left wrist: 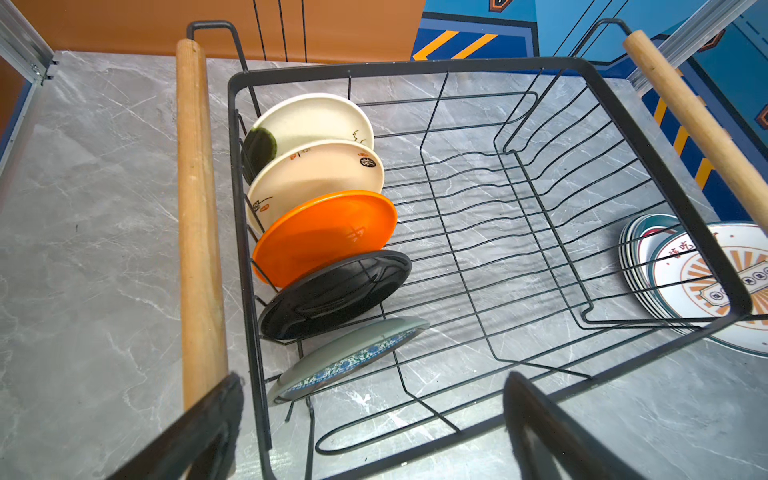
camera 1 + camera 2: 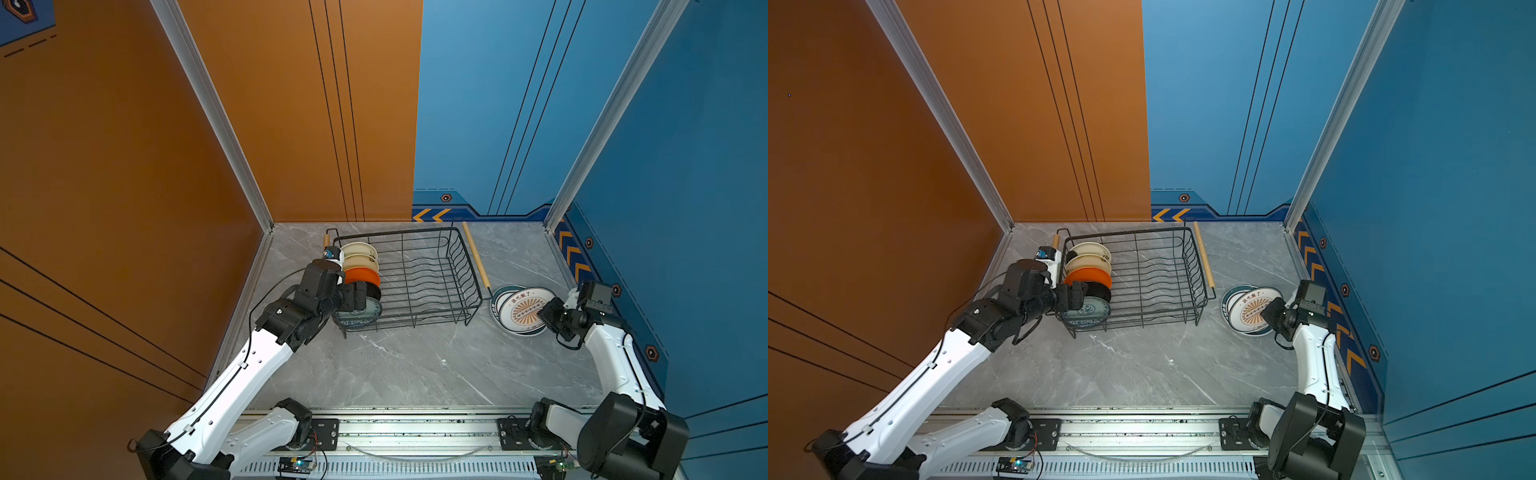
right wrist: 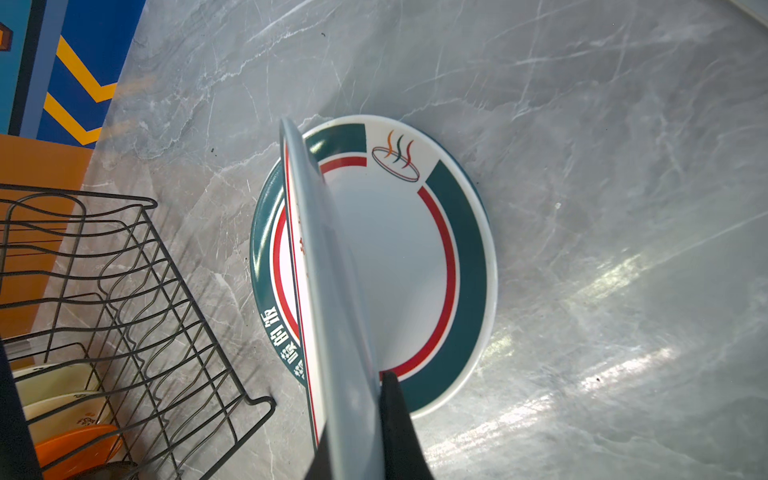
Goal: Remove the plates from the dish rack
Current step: 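Carry the sunburst plate to the green-rimmed stack with the right gripper while the left withdraws, then lower the sunburst plate flat onto the stack and open the right gripper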
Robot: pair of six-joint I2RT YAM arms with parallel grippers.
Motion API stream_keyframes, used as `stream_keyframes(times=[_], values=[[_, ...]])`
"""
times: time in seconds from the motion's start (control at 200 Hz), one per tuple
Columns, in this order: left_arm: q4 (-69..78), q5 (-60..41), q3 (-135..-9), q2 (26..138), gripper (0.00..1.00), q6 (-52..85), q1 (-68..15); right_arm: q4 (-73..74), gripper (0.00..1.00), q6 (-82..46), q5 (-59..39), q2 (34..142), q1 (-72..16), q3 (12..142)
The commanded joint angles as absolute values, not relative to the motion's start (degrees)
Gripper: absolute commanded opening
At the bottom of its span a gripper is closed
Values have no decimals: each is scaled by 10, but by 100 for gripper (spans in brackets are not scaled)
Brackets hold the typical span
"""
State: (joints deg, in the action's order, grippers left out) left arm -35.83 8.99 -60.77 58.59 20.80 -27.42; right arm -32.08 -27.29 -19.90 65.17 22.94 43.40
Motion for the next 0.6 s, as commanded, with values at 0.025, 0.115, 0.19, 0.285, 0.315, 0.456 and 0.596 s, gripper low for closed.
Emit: stream_keyframes(times=[0.025,0.115,0.19,0.285,0.315,0.456,0.596], values=[[-373,85,-613,579,98,208,-269,-332,10,-267,-221,655,236,418],[-376,84,-611,578,98,207,-269,-330,12,-264,-230,662,242,413],[-379,82,-610,577,98,204,-267,-329,13,-264,-236,669,243,412],[-384,82,-613,575,98,204,-265,-329,15,-264,-228,672,245,410],[-385,82,-613,574,98,204,-265,-328,17,-263,-226,673,247,409],[-384,83,-616,570,98,205,-262,-327,20,-262,-220,683,256,404],[-384,82,-621,574,98,202,-258,-322,26,-262,-217,693,261,400]])
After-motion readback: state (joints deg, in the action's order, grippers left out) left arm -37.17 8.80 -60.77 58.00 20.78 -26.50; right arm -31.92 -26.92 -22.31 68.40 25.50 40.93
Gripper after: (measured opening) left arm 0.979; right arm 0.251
